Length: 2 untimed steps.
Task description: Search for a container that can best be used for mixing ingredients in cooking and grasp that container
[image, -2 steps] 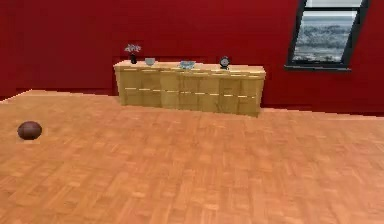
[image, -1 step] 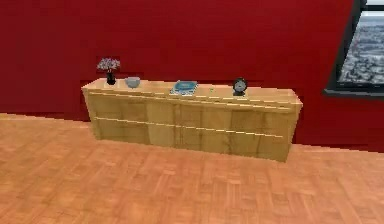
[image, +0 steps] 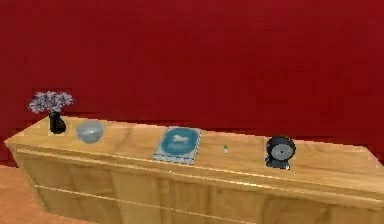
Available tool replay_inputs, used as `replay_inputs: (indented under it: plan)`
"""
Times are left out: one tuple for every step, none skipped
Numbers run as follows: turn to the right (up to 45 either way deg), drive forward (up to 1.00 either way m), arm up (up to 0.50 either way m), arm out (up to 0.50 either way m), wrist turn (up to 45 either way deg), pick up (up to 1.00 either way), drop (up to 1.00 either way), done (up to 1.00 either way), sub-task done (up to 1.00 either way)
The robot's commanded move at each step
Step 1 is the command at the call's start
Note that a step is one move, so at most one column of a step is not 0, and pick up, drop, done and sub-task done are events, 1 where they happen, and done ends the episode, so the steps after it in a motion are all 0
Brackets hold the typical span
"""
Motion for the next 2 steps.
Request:
replay_inputs:
  plan:
    - [-6.0, 0.00, 0.00, 0.00, 0.0, 0.00, 0.00, 0.00, 0.00]
    - [-3.0, 0.00, 0.00, 0.00, 0.0, 0.00, 0.00, 0.00, 0.00]
